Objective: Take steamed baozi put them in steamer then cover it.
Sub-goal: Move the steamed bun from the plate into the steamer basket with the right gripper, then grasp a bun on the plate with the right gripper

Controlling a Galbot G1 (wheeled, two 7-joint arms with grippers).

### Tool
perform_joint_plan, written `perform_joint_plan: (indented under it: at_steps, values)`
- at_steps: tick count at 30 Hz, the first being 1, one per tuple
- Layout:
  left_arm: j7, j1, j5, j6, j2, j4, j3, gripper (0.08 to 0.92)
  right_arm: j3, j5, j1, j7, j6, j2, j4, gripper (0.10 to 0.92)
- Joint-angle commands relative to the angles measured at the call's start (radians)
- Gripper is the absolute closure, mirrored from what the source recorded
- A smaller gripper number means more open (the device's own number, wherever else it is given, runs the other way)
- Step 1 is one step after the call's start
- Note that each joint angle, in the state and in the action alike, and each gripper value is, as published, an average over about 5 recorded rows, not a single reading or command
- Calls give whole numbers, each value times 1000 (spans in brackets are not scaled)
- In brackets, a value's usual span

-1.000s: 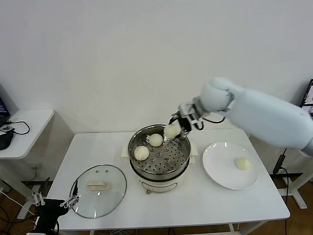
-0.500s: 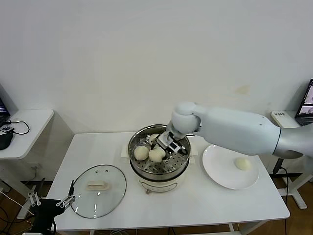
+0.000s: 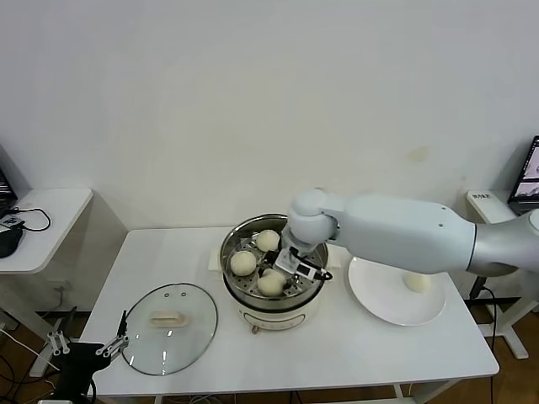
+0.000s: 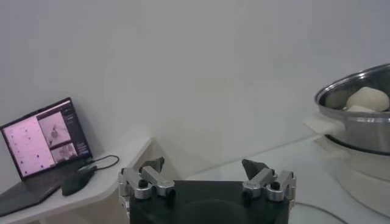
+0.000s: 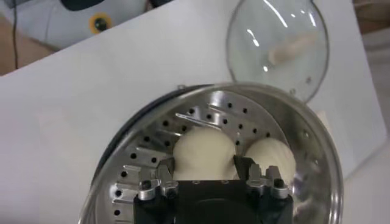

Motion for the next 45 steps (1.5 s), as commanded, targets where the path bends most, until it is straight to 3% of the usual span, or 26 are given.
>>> perform_joint_plan:
  at_steps: [1,7,11,16,24,29,34,38,45]
  values:
    - [0,1,-7,0,0,1,0,177,5,-74,3,-6,55,-27,30,335]
    - [0,3,-6,0,1,-3,0,177,65,-51,17,3,54,-64,-2,212]
    - [1,0,-5,0,4,-1,0,177,147,-5,24,0,-10,-110,-32,203]
    - [2,-7,-3,1,10,0,3,177,228,44,33,-18,-267,-204,-38,202]
    - [4,-12,-4,2,31,-2,17,177,292,168,-34,-23,-455,-499,45,202]
    - [5,-26,-3,3,46,5,40,177,469,107,-249,-24,-446,-684,68,203]
    - [5,-39,8,4,55,9,72,177,803,6,-625,-31,-388,-764,-2,202]
    - [6,-43,17,6,62,6,88,177,958,-93,-814,-33,-319,-750,-112,203]
    - [7,-36,22,8,64,6,87,177,1012,-187,-843,-25,-236,-635,-325,203]
